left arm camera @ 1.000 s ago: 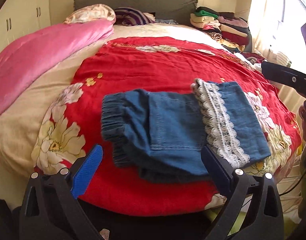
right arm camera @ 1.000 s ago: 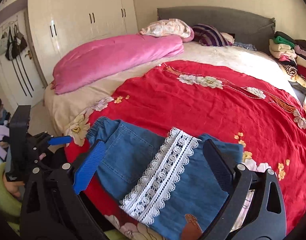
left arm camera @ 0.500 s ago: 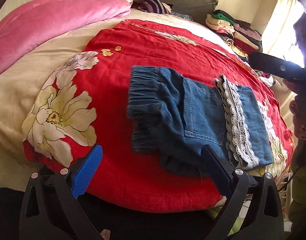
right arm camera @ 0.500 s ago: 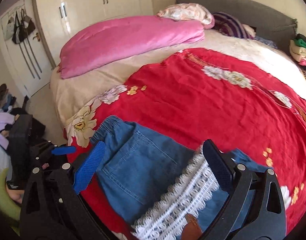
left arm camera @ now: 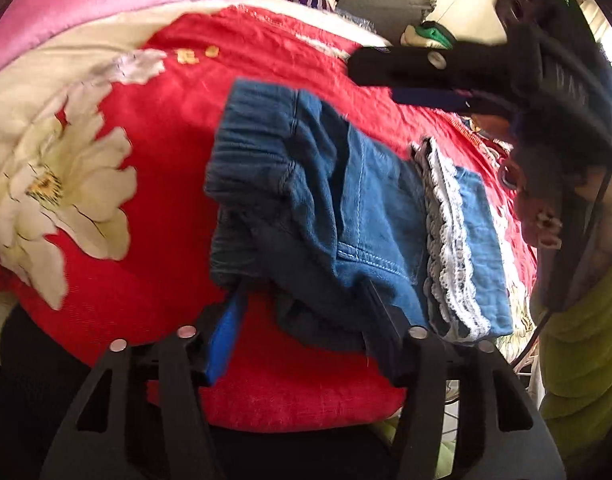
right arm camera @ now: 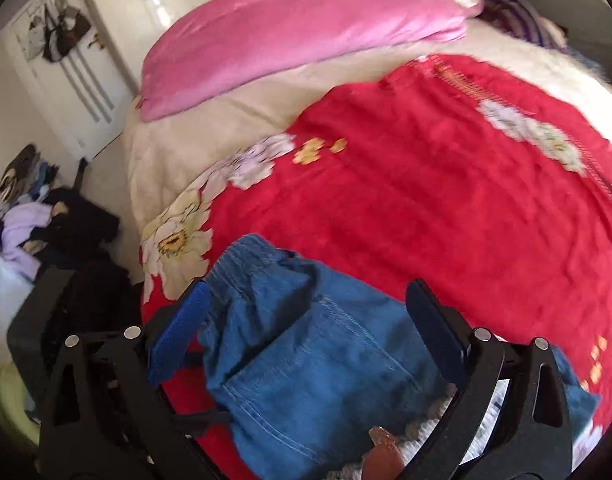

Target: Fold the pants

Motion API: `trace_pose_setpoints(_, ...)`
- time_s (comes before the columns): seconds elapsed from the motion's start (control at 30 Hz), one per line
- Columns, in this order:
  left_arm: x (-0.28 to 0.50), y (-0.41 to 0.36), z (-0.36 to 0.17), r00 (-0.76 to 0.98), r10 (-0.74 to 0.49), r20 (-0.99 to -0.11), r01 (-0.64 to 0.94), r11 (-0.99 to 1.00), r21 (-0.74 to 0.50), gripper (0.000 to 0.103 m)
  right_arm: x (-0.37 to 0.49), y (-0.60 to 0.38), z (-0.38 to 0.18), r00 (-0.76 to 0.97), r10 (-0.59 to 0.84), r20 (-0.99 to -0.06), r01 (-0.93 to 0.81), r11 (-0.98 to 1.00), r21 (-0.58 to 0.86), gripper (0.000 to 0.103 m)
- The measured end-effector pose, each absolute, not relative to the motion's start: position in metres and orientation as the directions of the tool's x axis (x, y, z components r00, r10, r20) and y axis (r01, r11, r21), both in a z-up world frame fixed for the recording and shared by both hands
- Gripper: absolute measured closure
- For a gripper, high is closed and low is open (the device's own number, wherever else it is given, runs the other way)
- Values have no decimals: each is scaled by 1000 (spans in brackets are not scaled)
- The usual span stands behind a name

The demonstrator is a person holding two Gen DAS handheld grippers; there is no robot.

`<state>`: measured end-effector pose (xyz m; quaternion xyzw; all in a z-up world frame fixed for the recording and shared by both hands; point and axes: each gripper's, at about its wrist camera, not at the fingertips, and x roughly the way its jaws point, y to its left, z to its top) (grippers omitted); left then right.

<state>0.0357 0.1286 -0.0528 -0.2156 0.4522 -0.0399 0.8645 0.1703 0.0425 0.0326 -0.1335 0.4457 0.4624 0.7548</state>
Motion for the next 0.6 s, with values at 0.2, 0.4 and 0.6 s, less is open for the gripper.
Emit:
trace_pose_setpoints(0.2,44,131,-64,577,-281,-766,-149,887,-437,49,170,72,9,140,535,-833,-849,498,177,10)
trace_pose_setpoints(0.4,48,132,-68,577,-283,-766,-151,885,-441,49,177,92,-7,99,519,-849,-861,473,189,12)
trace_pose_setpoints(0.6,50,133,-69,576,-298,-761,-146,879,-454,47,183,100,-30,44,529,-847,-844,474,252,21)
